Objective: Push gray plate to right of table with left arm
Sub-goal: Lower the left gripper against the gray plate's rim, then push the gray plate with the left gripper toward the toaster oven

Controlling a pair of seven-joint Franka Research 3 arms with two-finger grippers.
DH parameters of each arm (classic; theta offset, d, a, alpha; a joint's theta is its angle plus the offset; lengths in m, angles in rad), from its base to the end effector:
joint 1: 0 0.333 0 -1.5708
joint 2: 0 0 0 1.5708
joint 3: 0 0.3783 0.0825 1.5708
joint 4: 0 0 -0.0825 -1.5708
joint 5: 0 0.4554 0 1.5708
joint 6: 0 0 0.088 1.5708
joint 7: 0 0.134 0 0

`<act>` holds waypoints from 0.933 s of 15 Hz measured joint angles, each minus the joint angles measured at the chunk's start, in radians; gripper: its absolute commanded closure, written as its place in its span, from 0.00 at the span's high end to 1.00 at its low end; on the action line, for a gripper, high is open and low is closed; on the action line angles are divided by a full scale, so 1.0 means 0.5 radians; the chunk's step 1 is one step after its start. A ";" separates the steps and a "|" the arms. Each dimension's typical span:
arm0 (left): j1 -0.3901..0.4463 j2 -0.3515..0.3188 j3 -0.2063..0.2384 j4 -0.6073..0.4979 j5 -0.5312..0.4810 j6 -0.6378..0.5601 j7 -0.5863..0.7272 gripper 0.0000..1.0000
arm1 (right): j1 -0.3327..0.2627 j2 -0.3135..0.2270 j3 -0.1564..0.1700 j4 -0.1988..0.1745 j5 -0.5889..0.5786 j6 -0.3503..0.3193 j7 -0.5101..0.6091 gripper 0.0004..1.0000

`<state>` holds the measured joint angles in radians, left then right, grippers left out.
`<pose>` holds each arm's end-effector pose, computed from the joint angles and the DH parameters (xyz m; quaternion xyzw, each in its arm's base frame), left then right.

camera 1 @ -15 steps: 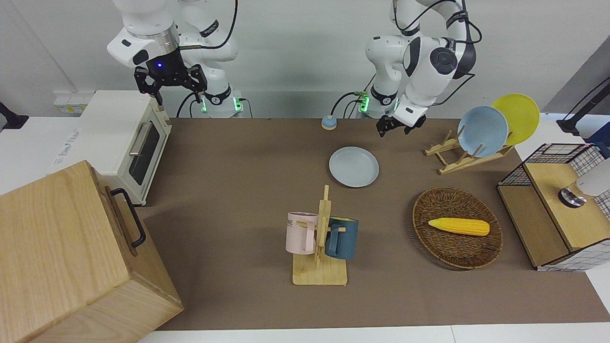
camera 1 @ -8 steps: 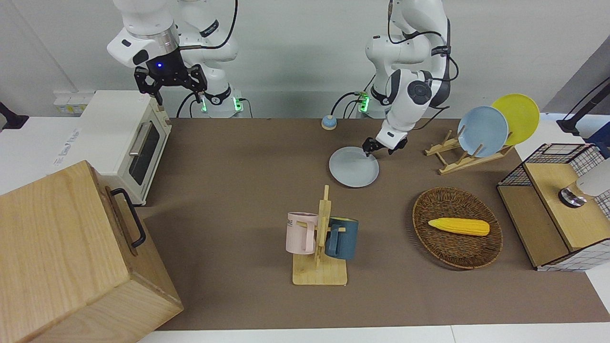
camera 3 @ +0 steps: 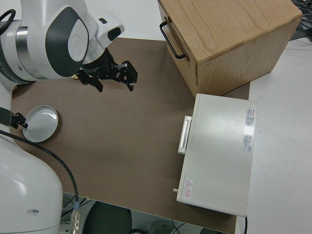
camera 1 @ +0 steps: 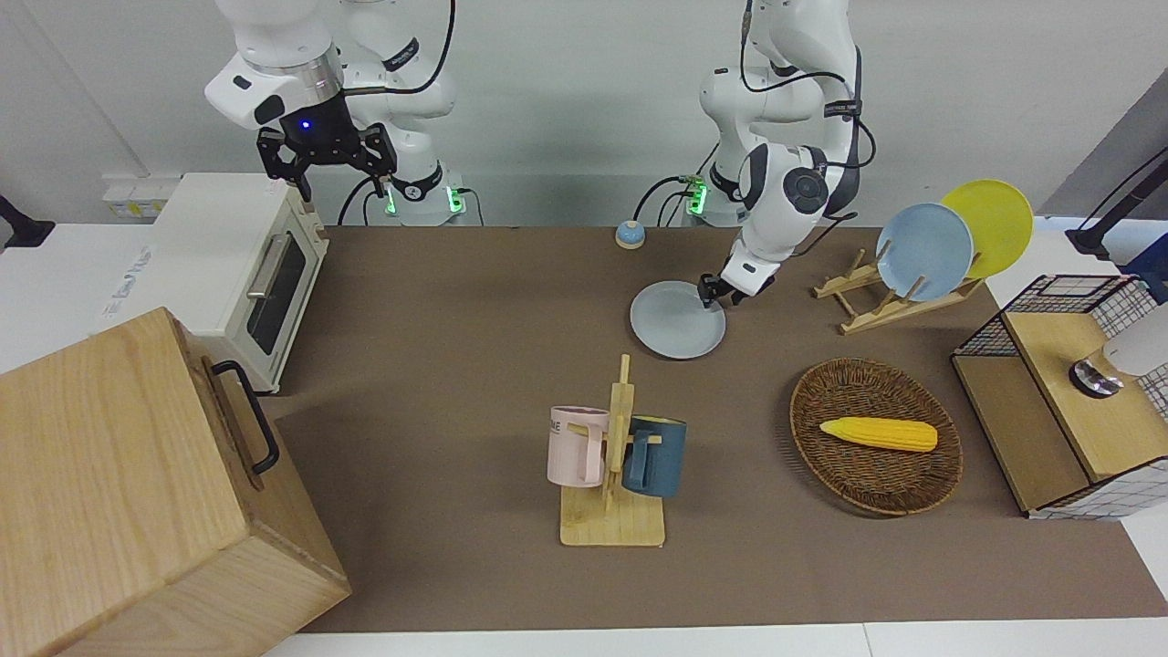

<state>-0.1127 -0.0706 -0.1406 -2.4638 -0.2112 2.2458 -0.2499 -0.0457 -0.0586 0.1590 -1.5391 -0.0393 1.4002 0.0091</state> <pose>0.4759 -0.1333 0.2934 0.9922 0.0706 -0.0889 0.0518 0.5801 0.0634 0.6978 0.9977 0.0492 -0.0389 0.0265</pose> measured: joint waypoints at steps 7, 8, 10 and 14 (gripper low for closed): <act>0.000 0.027 0.002 0.001 -0.057 0.055 0.000 0.00 | 0.000 0.000 0.000 0.000 0.000 0.000 0.000 1.00; 0.000 0.028 0.002 0.003 -0.068 0.058 0.000 0.00 | 0.000 0.000 0.000 0.000 0.000 0.000 0.000 1.00; 0.000 0.028 0.002 0.007 -0.103 0.060 -0.002 0.00 | 0.000 0.000 0.000 0.000 0.000 0.000 0.000 1.00; -0.086 0.042 -0.005 0.007 -0.150 0.137 -0.179 0.00 | 0.000 0.000 0.000 0.000 0.000 0.000 0.000 1.00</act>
<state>-0.1556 -0.0493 -0.1430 -2.4601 -0.2863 2.3143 -0.3396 -0.0457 -0.0586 0.1590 -1.5391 -0.0393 1.4002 0.0091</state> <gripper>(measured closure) 0.969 0.004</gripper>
